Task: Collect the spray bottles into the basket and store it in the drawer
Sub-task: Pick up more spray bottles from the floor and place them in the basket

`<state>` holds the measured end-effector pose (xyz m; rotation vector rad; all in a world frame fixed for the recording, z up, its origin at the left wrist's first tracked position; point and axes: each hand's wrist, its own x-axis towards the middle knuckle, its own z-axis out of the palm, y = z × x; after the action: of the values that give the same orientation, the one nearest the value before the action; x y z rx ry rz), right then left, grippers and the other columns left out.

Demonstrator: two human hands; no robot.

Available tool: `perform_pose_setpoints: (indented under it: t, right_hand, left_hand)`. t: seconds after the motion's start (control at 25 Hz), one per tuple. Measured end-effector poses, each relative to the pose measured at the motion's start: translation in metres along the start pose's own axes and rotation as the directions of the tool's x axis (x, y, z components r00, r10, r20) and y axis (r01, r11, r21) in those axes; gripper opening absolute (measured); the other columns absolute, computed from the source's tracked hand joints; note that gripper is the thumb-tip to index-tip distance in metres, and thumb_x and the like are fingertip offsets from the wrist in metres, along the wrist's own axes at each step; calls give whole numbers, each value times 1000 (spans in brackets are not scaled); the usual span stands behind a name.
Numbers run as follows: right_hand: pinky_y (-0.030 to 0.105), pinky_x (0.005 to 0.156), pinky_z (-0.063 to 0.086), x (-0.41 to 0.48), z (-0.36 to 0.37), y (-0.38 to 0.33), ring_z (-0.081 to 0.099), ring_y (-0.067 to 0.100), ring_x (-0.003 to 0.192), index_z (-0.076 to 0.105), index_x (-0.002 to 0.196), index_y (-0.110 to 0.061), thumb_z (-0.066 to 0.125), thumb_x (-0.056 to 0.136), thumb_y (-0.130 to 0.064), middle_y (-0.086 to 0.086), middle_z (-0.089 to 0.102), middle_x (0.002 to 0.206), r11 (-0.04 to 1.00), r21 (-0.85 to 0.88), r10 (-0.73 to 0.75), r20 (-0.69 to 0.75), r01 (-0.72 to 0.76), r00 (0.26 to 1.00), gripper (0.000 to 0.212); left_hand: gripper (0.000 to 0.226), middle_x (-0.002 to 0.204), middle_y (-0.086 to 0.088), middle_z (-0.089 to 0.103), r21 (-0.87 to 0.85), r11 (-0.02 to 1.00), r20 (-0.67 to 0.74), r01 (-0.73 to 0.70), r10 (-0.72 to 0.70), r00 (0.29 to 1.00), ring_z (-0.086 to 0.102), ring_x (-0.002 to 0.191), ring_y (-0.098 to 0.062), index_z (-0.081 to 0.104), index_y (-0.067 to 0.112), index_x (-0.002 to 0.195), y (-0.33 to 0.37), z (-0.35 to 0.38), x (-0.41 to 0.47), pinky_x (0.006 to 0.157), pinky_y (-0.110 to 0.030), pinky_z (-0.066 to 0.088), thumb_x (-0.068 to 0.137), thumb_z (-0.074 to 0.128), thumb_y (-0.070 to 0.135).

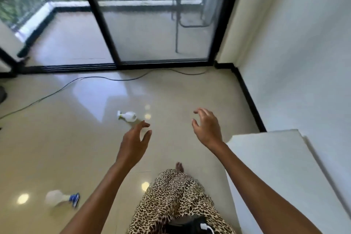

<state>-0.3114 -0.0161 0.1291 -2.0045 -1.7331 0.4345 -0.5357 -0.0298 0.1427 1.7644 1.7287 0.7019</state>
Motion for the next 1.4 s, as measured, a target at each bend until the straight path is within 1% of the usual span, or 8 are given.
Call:
perform_pose_setpoints:
  t: [0.16,0.56,0.64,0.92,1.08,1.2,1.32,1.4]
  right_hand:
    - [36,96,40,62,47,-48,53,28,115,58,115,-6,56,87,-17,11,62,121,995,-5,-102,122,104,987,30]
    - [34,99,37,229,183,-158,50,25,117,55,119,-12,51,91,-23,7,59,124,975,36,-211,458,219,863,31]
    - [34,99,37,250,209,-175,51,26,116,55,118,-12,52,91,-23,7,60,123,974,32,-209,513,225,833,30]
    - [35,96,37,315,323,-227,52,27,114,55,117,-10,51,90,-21,9,61,121,970,-47,-153,640,237,753,29]
    - [38,95,39,353,429,-233,51,30,115,53,118,-7,49,91,-19,13,59,123,969,-134,-62,679,207,732,30]
    - [40,87,44,379,523,-220,54,34,109,55,116,-5,47,90,-18,16,60,120,957,-190,-20,708,218,705,30]
    - [41,88,45,397,633,-184,53,35,112,52,120,-5,47,92,-20,17,55,125,927,-247,7,763,281,647,33]
    - [40,87,45,408,707,-156,52,35,113,50,120,-5,47,92,-21,17,54,125,894,-282,2,779,347,627,33]
  left_hand:
    - [24,115,-8,66,22,996,-80,90,-88,993,63,92,-30,60,12,109,-39,-33,41,76,-25,38,86,59,17]
    - [26,131,-8,57,16,921,-144,390,-384,912,57,111,-30,60,13,113,-139,-91,183,92,-32,41,88,57,22]
    - [26,132,-9,56,-3,899,-132,438,-434,891,54,119,-26,60,13,112,-158,-98,203,94,-31,40,88,57,21]
    - [27,132,-4,56,-39,859,-27,511,-512,859,52,119,-22,57,15,115,-253,-112,279,92,-29,40,90,54,22]
    - [27,130,-3,57,12,841,74,541,-540,838,53,116,-22,56,16,116,-343,-90,327,91,-30,40,90,52,23]
    - [28,128,-5,58,74,825,130,560,-565,815,53,115,-23,55,16,117,-418,-52,360,89,-31,41,91,51,24]
    - [29,129,-7,56,171,819,250,548,-574,779,53,115,-26,53,16,119,-508,9,381,88,-32,42,92,49,25]
    - [29,128,-10,57,164,777,234,608,-629,741,53,114,-29,54,15,118,-567,50,387,89,-34,42,91,50,24]
